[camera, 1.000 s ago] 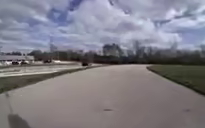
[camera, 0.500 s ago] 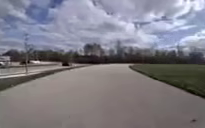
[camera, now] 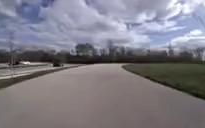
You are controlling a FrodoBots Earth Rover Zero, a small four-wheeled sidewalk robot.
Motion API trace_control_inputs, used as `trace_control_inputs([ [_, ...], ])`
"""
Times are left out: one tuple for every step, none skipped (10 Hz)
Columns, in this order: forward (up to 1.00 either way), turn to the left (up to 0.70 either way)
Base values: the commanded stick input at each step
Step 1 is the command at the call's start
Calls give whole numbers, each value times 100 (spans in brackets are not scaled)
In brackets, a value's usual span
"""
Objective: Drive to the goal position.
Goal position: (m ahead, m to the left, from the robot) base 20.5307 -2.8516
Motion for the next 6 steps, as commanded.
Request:
trace_control_inputs([
  [100, 0],
  [100, 0],
  [100, 0],
  [100, 0],
  [100, 0],
  [100, 0],
])
